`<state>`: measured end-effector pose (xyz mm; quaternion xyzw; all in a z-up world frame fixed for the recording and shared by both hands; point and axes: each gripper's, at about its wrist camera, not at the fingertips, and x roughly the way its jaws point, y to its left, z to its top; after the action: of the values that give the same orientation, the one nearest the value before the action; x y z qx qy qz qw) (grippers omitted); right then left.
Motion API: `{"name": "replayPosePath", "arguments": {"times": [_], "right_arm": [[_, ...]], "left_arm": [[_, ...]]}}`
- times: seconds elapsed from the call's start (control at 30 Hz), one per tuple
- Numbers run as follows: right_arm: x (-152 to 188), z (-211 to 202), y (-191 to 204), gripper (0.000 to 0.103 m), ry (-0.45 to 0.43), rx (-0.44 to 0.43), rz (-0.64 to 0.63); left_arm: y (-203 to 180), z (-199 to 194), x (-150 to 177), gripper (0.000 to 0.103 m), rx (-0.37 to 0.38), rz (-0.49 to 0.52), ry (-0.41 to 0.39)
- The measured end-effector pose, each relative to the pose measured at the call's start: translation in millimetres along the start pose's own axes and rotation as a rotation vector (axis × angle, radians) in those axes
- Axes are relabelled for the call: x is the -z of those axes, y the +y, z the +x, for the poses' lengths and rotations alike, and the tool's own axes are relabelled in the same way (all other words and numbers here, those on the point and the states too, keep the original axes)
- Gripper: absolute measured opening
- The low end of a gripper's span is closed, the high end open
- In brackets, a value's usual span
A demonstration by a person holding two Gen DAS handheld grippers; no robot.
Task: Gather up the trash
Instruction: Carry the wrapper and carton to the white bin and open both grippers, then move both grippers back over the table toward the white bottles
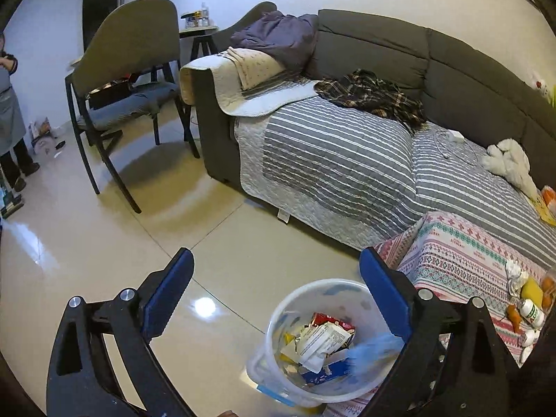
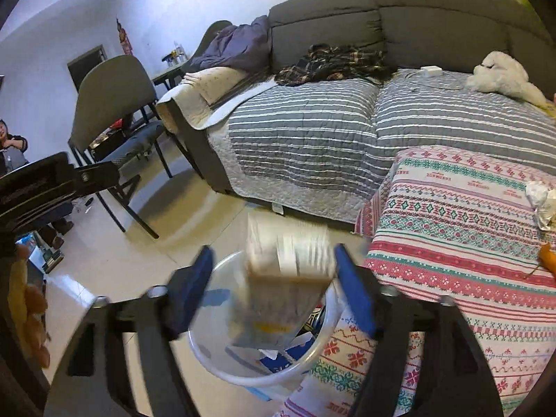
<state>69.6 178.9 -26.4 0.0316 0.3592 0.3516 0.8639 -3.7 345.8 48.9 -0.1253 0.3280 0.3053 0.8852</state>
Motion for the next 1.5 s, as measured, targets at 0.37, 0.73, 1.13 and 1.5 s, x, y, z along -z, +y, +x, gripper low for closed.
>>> {"name": "replayPosePath", "arguments": {"times": [0.37, 0.73, 1.13, 1.5], "right_arm": [[-15.1, -48.9, -48.3, 0.096, -0.079, 0.307, 0.0], [-12.3, -117.0, -136.8, 0.096, -0.153, 0.541, -0.014], [16.5, -175.5, -226.3, 0.096, -0.136, 0.665, 0.056], [21.3, -203.8, -307.9, 0.096, -0.097, 0.704, 0.234]], "left_arm": [[-35.3, -15.2, 6.0, 0.096, 0.012, 0.05, -0.06], [-147.3, -38.6, 35.9, 0.096, 0.175, 0.218, -0.104], [-243.4, -32.9, 74.6, 0.096, 0.297, 0.356, -0.031], [-289.0, -12.8, 95.0, 0.096, 0.359, 0.402, 0.081]]}}
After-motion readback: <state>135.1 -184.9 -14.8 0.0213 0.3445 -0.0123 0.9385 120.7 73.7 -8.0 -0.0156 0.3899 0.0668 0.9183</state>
